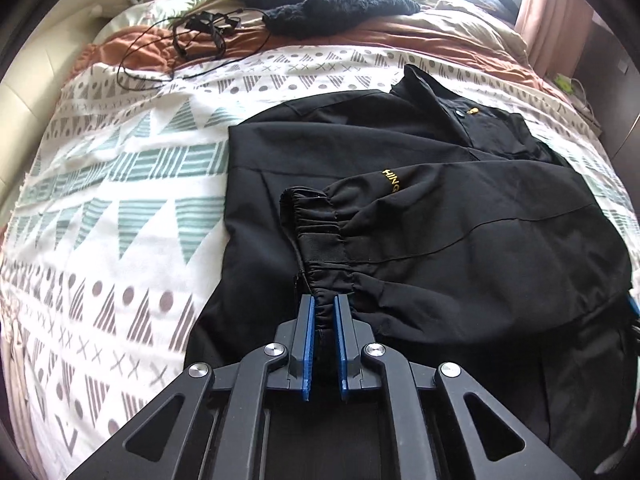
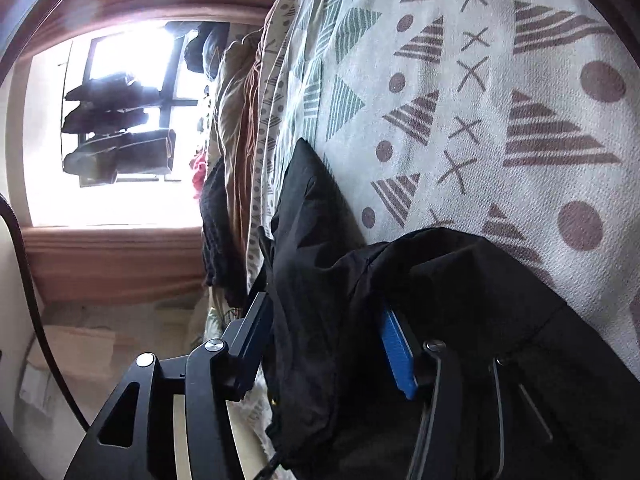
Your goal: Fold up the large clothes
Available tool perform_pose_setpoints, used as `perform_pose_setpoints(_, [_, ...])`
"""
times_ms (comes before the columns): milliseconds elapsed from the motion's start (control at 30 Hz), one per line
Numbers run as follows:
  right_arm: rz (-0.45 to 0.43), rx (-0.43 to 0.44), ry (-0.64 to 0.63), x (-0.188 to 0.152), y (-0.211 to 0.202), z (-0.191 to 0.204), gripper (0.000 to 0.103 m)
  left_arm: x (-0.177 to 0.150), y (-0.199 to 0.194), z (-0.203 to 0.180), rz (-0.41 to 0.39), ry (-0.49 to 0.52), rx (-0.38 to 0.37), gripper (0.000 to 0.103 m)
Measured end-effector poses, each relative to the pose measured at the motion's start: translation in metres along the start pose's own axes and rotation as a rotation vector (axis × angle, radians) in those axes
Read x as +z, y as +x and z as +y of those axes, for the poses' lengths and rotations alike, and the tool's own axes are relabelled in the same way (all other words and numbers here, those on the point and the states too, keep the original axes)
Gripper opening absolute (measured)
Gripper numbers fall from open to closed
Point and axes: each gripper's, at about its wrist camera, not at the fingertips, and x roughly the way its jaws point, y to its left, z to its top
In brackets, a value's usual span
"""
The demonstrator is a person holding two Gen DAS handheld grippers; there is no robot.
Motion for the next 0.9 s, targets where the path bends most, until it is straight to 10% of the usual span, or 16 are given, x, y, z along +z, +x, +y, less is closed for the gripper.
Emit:
perform_pose_setpoints(67, [0.001, -0.015, -0.024, -0.001, 0.006, 0.003, 0.048, -0.002, -0.004, 0.002, -0.002, 0.001, 0.009, 0.01])
perform_pose_setpoints(133, [-0.038, -0.065, -0.07, 0.002, 0.005, 0.008, 0.012, -0.004, -0.003, 0.007, 0.009, -0.017, 0.006, 0.011])
perform_pose_setpoints(167, [-0.052, -0.089, -0.087, 0.004, 0.004, 0.008, 0.011, -0.004, -0.003, 0.011, 0.019, -0.04, -0.002, 0.011])
perform_pose_setpoints(533, [-0.042, -0.146, -0.067, -0.002, -0.018, 0.003, 0.037, -0.01, -0.031, 0.04, -0.025, -0.143, -0.057, 0.014])
perform_pose_setpoints(700, [0.015, -0.169, -0.156, -0.022, -0.01, 0.02, 0.037, -0.021, -0.019, 0.025, -0.002, -0.124, -0.122, 0.068])
perform_pose_setpoints(900, [0.078, -0.199, -0.18, -0.031, 0.007, 0.017, 0.037, -0.025, 0.007, 0.009, 0.03, -0.109, -0.086, 0.067])
